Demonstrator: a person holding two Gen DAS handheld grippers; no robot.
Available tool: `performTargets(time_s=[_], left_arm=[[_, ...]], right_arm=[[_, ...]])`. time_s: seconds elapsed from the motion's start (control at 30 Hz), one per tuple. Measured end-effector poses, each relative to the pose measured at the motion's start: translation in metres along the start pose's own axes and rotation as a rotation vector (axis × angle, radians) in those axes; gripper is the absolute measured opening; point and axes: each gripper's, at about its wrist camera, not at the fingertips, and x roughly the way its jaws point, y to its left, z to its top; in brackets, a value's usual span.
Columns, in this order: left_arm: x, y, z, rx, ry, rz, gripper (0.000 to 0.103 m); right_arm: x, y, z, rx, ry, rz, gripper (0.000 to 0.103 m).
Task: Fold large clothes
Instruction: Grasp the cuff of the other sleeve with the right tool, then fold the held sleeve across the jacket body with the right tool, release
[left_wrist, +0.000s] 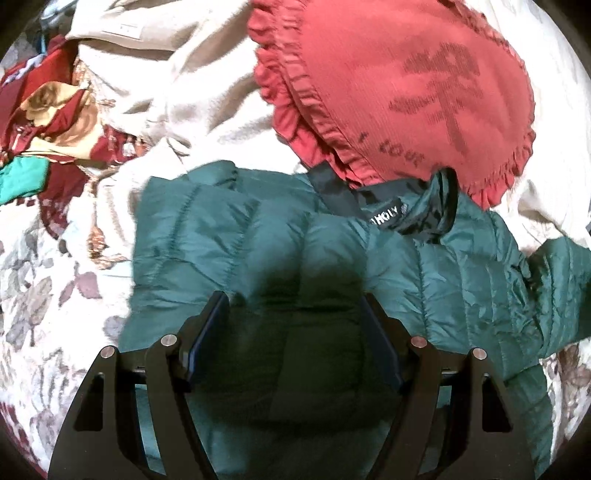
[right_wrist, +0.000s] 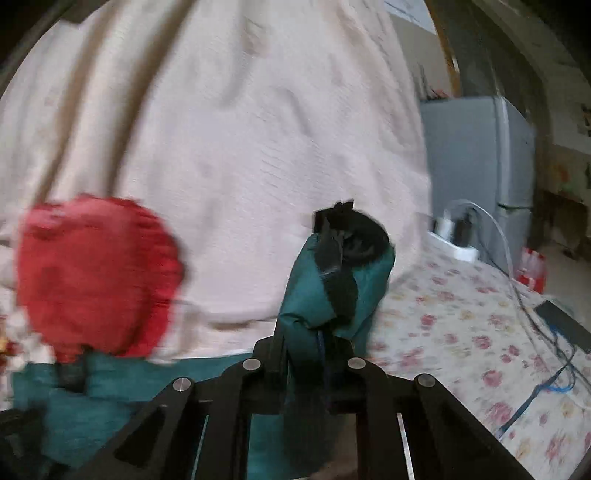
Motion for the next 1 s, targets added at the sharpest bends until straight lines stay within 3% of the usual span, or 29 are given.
performTargets(time_s=[0.17, 0.27, 0.37, 0.63, 0.77, 0.9, 1.0], left_arm=[[-0.006, 0.014, 0.003, -0.005, -0.029, 0.067, 0.072], [-0.002, 0.027, 0.005, -0.044, -0.012, 0.082, 0.072], [0.003, 0.036, 0.006, -0.086, 0.009, 0.066, 0.072], [0.013, 0.037, 0.007, -0.122, 0.037, 0.025, 0.072], [0.014, 0.036, 0.007, -0.123, 0.038, 0.016, 0.072], [0.008, 0.038, 0.008, -0.14, 0.023, -0.018, 0.072], [0.003, 0.035, 0.009, -0.139, 0.004, -0.046, 0.072]], right_arm=[[-0.026, 0.087, -0.029, -0.003, 0.031, 0.207, 0.013], [-0.006, 0.127, -0.058, 0.014, 0.117, 0.312, 0.013], [0.025, 0.177, -0.093, 0.014, 0.259, 0.426, 0.013], [0.049, 0.274, -0.162, -0.108, 0.436, 0.734, 0.013], [0.048, 0.297, -0.177, -0.199, 0.469, 0.753, 0.017], [0.038, 0.296, -0.174, -0.194, 0.444, 0.757, 0.052], [0.024, 0.293, -0.166, -0.233, 0.428, 0.745, 0.056]])
